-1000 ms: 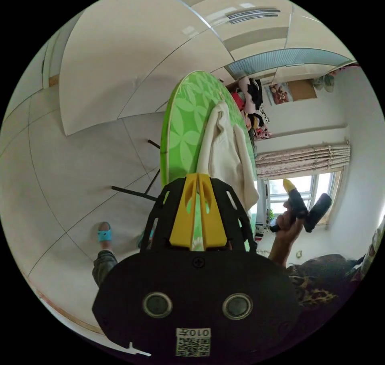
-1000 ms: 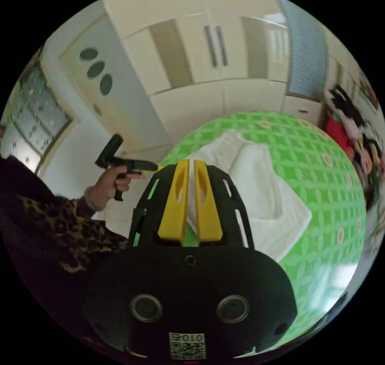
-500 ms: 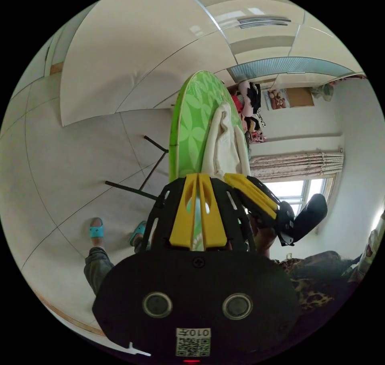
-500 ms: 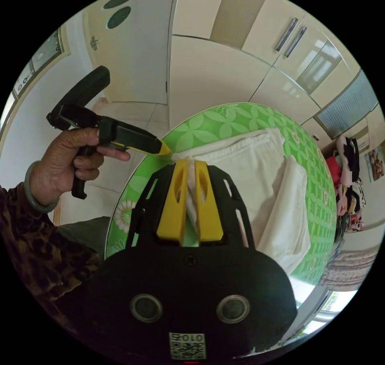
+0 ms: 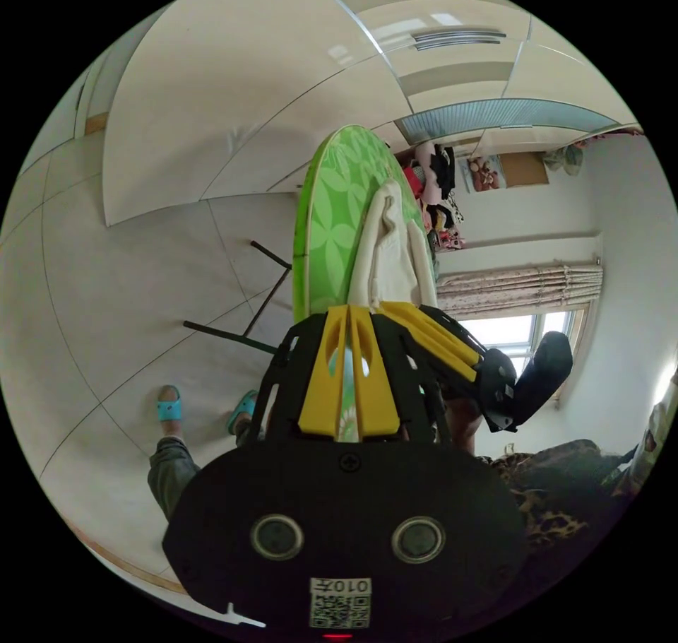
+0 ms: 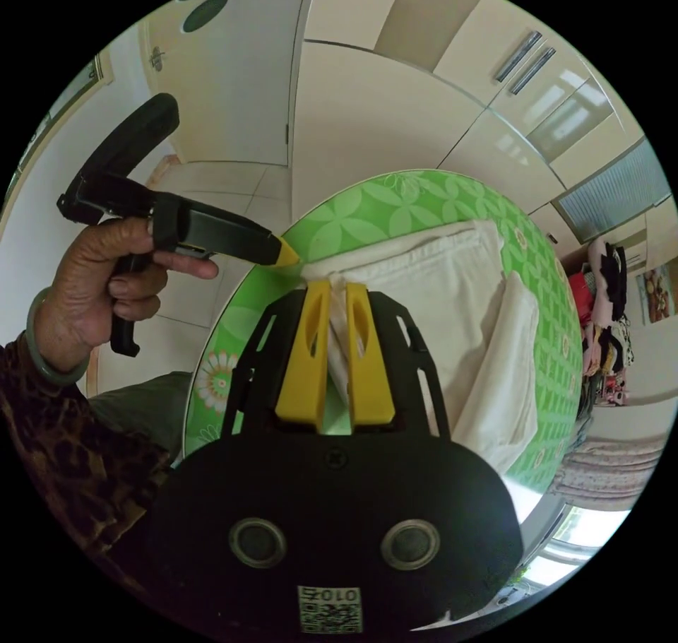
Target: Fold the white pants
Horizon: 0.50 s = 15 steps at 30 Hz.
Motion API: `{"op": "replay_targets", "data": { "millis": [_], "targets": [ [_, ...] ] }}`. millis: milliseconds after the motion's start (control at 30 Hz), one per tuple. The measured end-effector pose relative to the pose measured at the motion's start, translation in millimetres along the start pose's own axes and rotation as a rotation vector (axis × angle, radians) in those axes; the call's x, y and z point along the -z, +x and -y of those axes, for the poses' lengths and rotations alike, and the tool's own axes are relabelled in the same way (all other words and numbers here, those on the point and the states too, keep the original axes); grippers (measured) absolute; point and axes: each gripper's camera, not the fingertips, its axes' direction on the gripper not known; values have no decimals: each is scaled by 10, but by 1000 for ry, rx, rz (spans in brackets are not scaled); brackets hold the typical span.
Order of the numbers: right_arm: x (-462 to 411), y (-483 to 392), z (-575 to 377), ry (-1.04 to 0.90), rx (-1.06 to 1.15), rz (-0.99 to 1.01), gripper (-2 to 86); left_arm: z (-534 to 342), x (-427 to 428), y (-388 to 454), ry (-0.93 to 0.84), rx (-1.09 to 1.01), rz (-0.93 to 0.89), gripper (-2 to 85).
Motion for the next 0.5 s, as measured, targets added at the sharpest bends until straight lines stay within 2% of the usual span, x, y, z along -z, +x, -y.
{"op": "replay_targets", "data": {
  "millis": [167,300,500],
  "targets": [
    [192,163,-91,99,-61,-34,38,-29,34,29,11,-6,-4,-2],
    [443,551,-224,193,-121,139,38,-50,79,18,28,-5,-9,-2],
    [-142,766,-279,98,-161,295,49,-59,91,16,55,2,-25,-2]
  ]
}}
